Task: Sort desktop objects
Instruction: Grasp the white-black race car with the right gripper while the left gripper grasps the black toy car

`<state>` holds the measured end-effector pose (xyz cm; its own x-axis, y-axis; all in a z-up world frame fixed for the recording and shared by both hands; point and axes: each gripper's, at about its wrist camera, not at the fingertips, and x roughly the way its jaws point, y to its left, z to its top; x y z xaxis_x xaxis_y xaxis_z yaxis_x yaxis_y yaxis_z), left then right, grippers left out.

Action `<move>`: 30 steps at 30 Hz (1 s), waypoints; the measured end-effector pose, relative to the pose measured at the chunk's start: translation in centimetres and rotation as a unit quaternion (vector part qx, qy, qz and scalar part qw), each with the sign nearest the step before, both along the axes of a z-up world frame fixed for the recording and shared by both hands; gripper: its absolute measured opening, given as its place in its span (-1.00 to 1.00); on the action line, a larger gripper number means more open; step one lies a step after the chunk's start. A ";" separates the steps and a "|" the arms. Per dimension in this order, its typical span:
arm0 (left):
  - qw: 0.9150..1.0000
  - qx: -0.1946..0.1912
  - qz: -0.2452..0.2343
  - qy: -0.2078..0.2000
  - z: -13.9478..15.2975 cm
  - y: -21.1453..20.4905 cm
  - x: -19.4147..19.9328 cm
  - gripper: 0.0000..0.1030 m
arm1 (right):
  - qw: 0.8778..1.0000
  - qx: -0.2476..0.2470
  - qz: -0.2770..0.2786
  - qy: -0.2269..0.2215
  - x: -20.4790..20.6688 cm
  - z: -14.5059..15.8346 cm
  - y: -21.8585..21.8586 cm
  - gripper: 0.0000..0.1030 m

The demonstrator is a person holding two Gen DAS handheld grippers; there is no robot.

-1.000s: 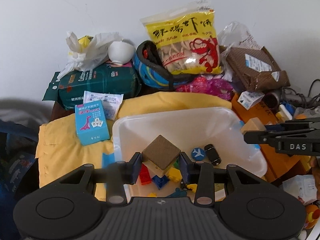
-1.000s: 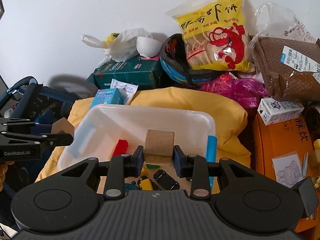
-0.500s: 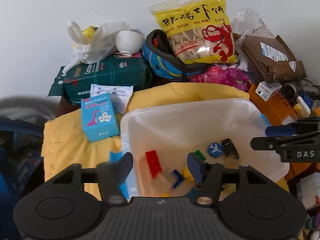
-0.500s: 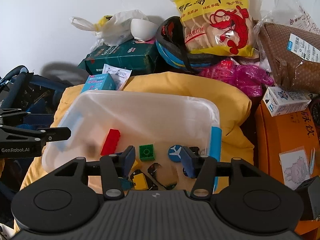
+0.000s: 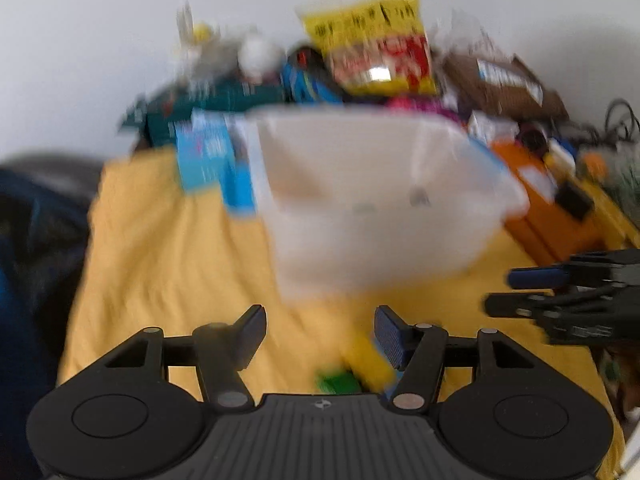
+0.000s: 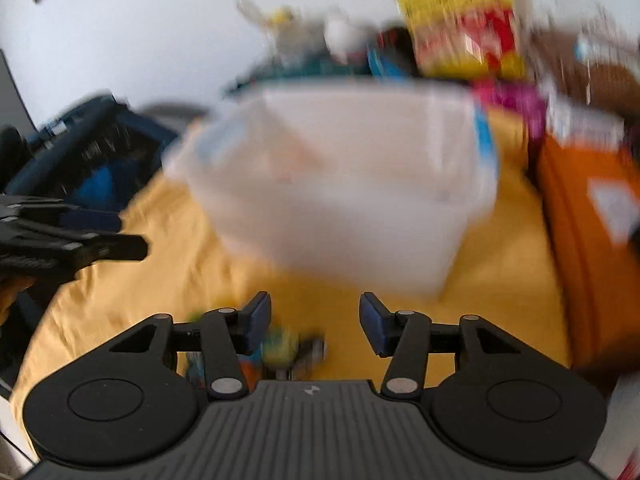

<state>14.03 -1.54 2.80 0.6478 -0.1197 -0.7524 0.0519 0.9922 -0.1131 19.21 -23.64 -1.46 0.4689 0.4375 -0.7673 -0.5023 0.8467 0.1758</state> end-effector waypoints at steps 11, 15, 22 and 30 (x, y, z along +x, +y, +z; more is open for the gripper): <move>0.998 0.023 -0.023 0.060 -7.6 -3.6 -1.6 0.17 | 0.998 -0.012 -0.031 0.052 1.7 -4.2 2.3 -0.22; 0.997 0.043 -0.026 0.054 -8.0 -3.6 -1.5 0.18 | 0.998 -0.012 -0.031 0.060 1.7 -5.2 2.7 -0.24; 0.997 0.045 -0.016 0.054 -8.3 -3.3 -1.4 0.18 | 0.998 -0.004 -0.008 0.064 1.6 -6.0 4.0 -0.41; 0.998 0.019 -0.022 0.056 -8.6 -2.5 -1.7 -0.41 | 1.000 0.002 0.021 0.017 0.2 -3.6 2.6 -0.63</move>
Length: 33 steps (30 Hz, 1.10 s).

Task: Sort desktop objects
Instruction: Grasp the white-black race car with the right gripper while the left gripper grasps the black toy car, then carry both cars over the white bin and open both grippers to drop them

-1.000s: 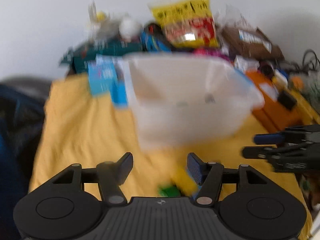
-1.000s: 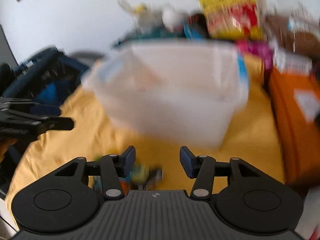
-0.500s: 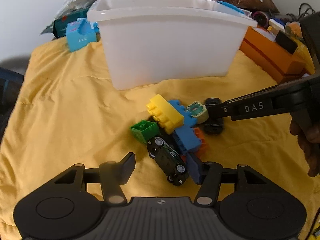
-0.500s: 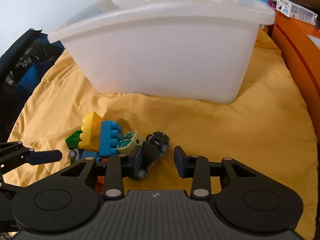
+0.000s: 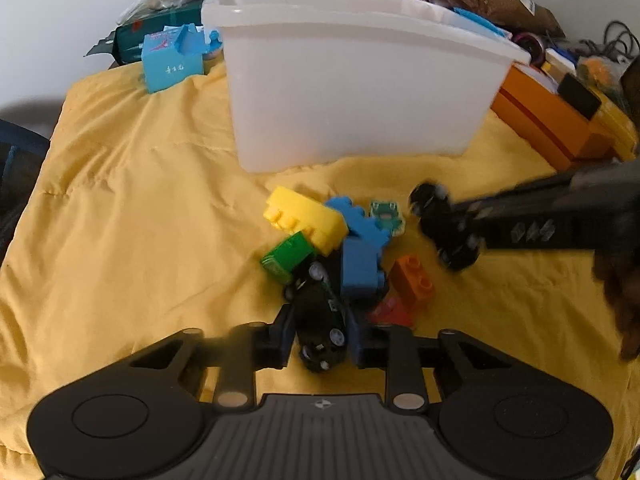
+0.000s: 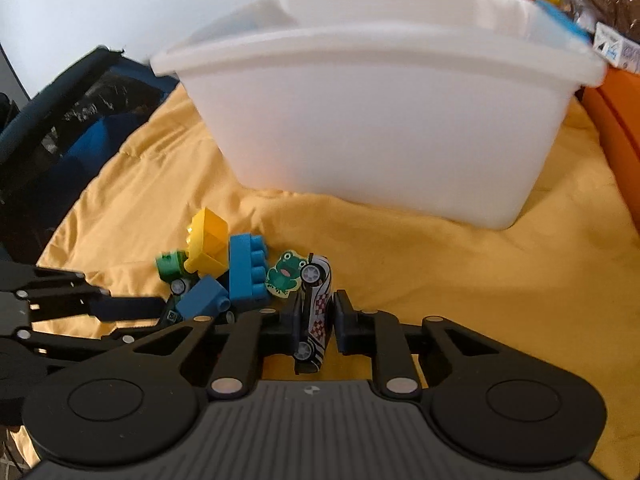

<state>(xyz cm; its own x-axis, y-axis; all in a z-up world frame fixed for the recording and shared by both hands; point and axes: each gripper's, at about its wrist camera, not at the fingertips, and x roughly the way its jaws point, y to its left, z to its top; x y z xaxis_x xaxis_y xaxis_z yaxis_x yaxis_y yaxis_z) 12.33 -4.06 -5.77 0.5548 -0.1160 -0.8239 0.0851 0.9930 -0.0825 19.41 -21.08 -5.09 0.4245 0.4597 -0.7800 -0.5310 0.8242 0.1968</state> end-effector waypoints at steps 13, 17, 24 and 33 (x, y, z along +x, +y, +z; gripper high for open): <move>1.000 -0.007 0.002 0.009 -0.5 0.7 0.1 -0.37 | 1.000 -0.007 -0.018 -0.007 -0.5 0.1 -1.4 -0.63; 1.000 -0.015 0.007 -0.002 0.8 1.6 -0.5 -0.37 | 1.000 0.009 -0.016 -0.022 -1.0 1.7 -1.9 -0.63; 0.997 -0.028 0.019 -0.063 6.6 3.2 -0.4 -0.37 | 0.996 0.059 -0.031 -0.066 -0.1 7.1 -3.3 -0.63; 0.991 -0.038 0.009 -0.129 14.2 3.2 4.6 -0.37 | 0.989 0.080 -0.050 -0.113 4.3 13.2 -4.0 -0.63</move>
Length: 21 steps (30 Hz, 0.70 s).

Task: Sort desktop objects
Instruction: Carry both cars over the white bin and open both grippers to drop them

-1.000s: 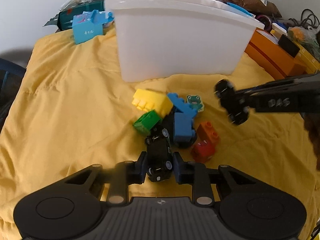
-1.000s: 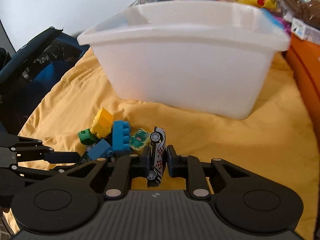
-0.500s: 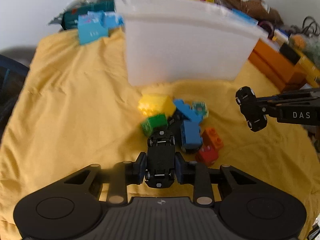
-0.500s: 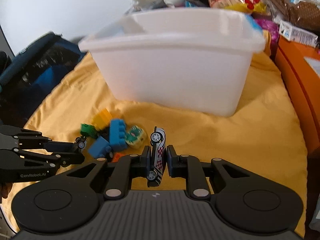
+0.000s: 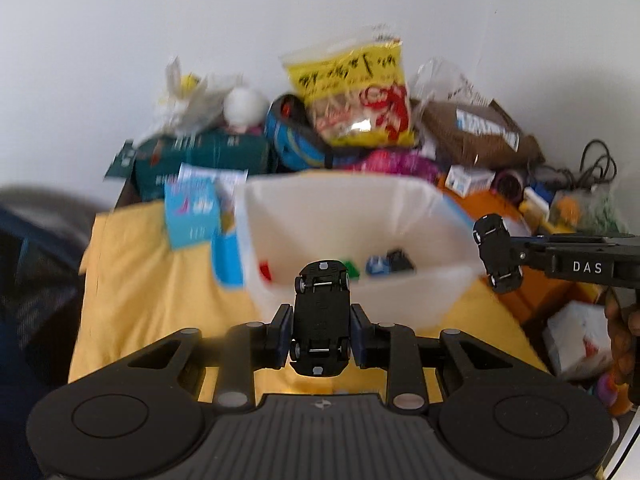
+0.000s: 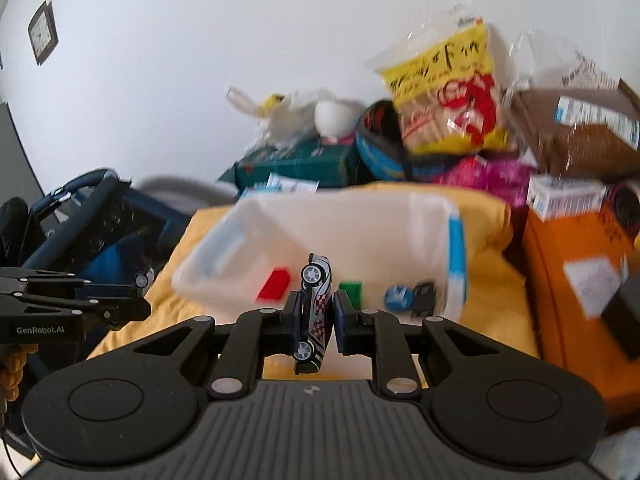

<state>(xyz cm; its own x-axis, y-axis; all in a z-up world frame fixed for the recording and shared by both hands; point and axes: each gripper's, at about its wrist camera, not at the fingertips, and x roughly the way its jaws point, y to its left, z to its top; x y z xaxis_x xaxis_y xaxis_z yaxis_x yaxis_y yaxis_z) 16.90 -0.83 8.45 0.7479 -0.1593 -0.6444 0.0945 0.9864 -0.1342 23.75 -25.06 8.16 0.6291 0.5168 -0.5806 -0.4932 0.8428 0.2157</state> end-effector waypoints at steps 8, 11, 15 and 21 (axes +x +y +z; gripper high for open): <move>1.000 0.002 -0.001 0.017 2.9 0.0 6.8 -0.37 | 0.999 0.000 -0.019 0.039 5.2 2.1 -0.1 -0.63; 0.999 0.003 -0.001 0.032 3.1 0.1 8.6 -0.37 | 0.998 -0.011 -0.022 0.050 6.7 2.4 0.2 -0.63; 0.999 0.010 -0.006 0.053 3.2 0.0 10.5 -0.37 | 0.996 -0.035 -0.008 0.086 8.4 1.9 1.2 -0.63; 0.997 0.021 -0.010 0.078 2.9 -0.5 12.7 -0.36 | 0.991 -0.071 -0.011 0.116 9.9 0.0 2.3 -0.63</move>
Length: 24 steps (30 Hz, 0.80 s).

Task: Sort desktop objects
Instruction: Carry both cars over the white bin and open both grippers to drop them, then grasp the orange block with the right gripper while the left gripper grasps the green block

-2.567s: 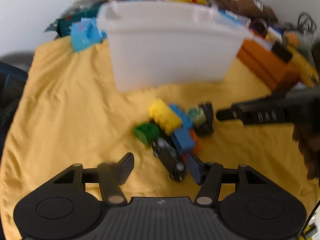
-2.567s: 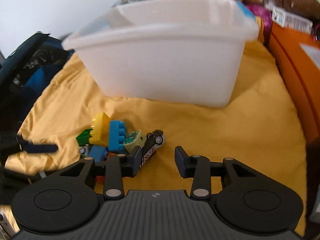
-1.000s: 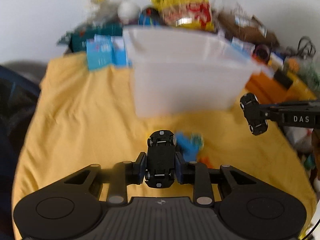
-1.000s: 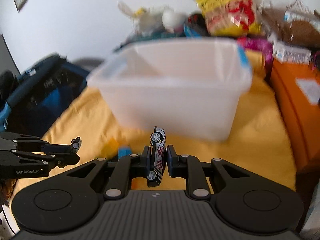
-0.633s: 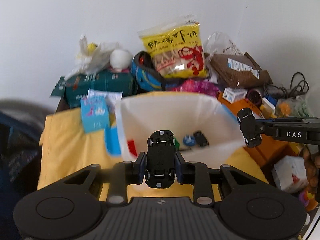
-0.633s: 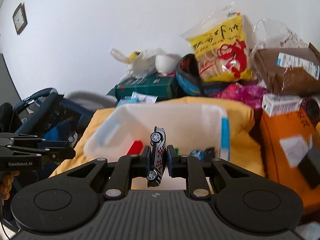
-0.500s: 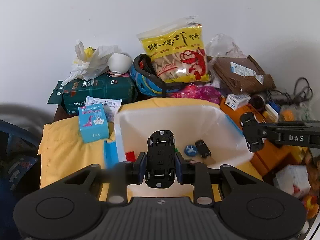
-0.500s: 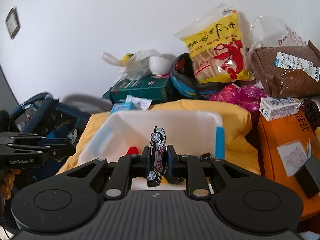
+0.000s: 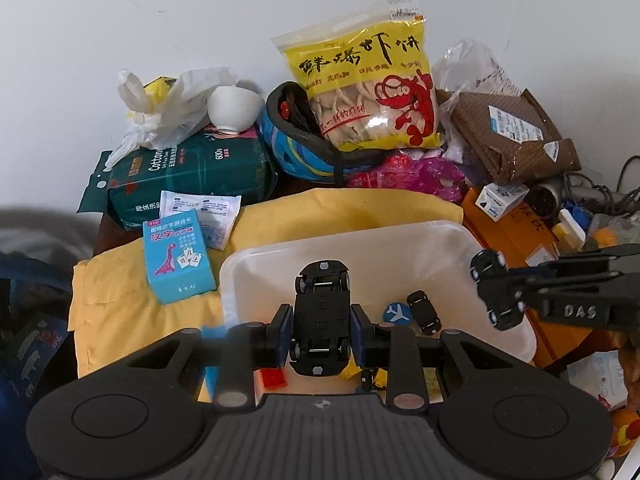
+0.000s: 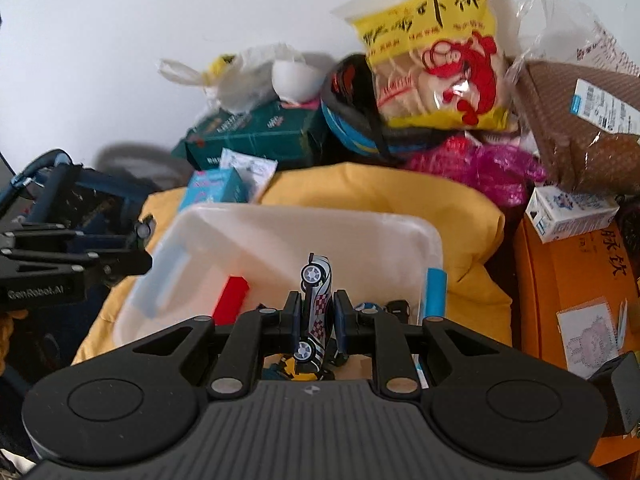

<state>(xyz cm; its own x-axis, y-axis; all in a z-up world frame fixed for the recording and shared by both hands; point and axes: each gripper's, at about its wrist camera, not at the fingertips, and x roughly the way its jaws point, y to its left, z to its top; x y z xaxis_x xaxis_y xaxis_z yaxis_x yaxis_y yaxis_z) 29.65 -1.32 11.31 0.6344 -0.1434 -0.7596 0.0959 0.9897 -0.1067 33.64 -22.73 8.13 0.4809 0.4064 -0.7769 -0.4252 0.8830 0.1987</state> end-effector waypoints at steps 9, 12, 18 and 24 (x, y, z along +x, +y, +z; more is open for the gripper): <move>0.999 0.020 0.026 -0.003 -0.8 0.2 0.4 0.09 | 0.999 -0.029 -0.004 -0.015 0.2 -1.2 0.1 -0.03; 0.999 0.022 0.028 -0.007 -1.2 1.0 -1.1 0.09 | 0.999 -0.025 0.005 -0.027 -1.4 -1.3 -0.1 -0.03; 0.999 0.034 0.010 -0.031 -3.3 1.4 -8.0 0.12 | 0.996 -0.006 0.059 -0.061 -9.7 -3.0 0.6 -0.01; 0.999 0.033 0.012 -0.005 -8.6 0.8 -15.2 0.12 | 0.988 -0.035 0.114 -0.102 -17.8 -6.6 2.9 -0.08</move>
